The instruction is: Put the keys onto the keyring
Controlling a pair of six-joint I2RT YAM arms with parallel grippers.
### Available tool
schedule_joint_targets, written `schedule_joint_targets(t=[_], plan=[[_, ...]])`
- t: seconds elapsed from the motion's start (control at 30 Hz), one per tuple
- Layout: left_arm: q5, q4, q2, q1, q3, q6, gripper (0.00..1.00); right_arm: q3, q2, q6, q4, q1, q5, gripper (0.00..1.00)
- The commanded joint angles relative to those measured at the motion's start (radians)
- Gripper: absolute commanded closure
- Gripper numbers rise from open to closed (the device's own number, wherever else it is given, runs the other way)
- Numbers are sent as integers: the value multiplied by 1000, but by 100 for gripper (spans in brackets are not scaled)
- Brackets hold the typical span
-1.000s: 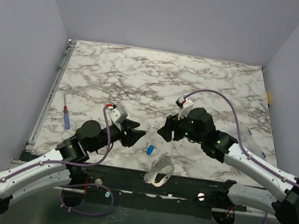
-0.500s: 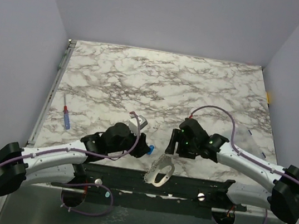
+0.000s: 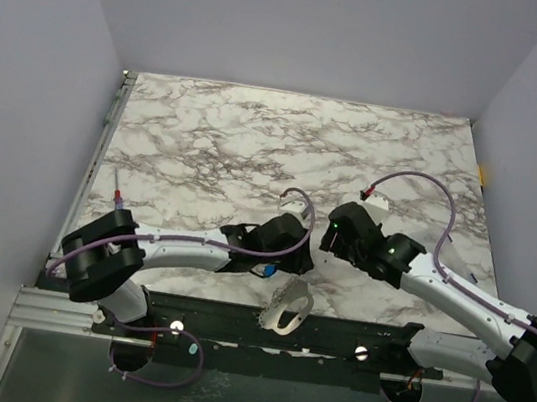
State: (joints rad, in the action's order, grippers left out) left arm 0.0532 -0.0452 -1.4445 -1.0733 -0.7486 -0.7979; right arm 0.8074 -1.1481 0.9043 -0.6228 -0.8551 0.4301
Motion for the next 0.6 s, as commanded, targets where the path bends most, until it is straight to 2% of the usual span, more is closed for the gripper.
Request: schedule_joint_targets(t=[0.0,0.17,0.23,0.3,0.57], plan=[[96,150,-122,-56,-120,-200,63,32,27,-16,-27,11,195,35],[207,289,-171,-91,-186,-295,61,0,55,-30,5,17,172,35],[237,301,-168,-96,-182,-322,53,-16,64,-36,15,18,158,36],[255,301,-171,-102,-173,-344,50,-34,75,-41,31,18,147,36],[310,381,-253,-146,-278,-345,53,-77,109,-82,83,22,118,37]])
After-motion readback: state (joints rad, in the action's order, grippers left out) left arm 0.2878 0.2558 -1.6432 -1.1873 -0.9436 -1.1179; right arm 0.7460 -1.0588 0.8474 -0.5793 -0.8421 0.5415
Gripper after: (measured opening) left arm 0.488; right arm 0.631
